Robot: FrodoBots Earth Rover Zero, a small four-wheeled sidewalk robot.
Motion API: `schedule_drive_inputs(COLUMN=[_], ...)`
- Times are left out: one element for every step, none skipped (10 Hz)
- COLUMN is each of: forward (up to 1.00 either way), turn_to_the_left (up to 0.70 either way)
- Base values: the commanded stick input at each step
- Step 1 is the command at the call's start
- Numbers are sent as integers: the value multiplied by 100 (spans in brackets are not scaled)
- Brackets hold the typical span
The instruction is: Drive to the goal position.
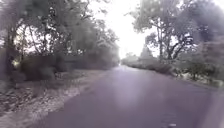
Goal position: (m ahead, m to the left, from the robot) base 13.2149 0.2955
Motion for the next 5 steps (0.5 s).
schedule_drive_inputs(forward=[100,100,100,100,100], turn_to_the_left=[-21,-20,-17,-13,-11])
